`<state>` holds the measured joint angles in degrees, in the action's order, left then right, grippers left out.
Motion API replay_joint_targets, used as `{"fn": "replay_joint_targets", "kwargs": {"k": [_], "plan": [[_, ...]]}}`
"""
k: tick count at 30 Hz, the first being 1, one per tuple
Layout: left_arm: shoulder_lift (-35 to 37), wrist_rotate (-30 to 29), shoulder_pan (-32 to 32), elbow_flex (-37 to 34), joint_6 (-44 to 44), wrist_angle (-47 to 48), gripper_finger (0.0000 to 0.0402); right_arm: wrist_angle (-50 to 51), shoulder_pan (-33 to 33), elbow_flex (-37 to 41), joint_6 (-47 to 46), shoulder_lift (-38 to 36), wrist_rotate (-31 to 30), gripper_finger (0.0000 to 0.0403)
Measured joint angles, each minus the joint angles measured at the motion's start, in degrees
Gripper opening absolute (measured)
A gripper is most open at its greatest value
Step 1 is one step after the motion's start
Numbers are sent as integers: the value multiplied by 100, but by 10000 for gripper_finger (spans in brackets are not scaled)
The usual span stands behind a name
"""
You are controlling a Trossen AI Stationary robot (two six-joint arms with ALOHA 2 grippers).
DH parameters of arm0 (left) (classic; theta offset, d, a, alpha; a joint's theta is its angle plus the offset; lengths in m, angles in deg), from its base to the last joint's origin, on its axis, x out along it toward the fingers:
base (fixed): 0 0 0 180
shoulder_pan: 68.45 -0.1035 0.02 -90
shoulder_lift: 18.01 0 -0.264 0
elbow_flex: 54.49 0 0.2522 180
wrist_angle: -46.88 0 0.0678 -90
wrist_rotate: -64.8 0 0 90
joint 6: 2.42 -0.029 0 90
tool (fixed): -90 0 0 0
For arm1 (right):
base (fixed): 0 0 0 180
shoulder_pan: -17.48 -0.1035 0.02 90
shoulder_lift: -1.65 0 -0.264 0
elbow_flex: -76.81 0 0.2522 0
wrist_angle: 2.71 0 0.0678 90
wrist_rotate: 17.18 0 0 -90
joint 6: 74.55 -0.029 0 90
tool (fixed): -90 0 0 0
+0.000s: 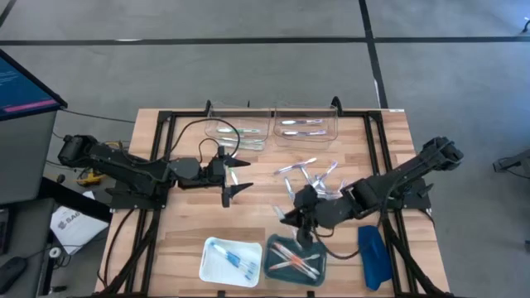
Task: Pick & Place Toothbrushes
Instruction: Put the orange toothbrush into the green bin
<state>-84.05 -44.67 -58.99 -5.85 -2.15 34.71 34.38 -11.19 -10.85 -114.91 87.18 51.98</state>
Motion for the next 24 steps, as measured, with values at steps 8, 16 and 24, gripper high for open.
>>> {"fn": "replay_joint_targets", "kwargs": {"k": [8,16,24], "plan": [[0,-42,0,0,0,26,302,794,-444,-169,-843,7,330,16],[0,-56,0,0,0,51,302,879,-407,-186,-783,982,1836,16],[1,-54,0,0,1,57,302,1834,-296,-1052,-520,1980,1954,16]]}}
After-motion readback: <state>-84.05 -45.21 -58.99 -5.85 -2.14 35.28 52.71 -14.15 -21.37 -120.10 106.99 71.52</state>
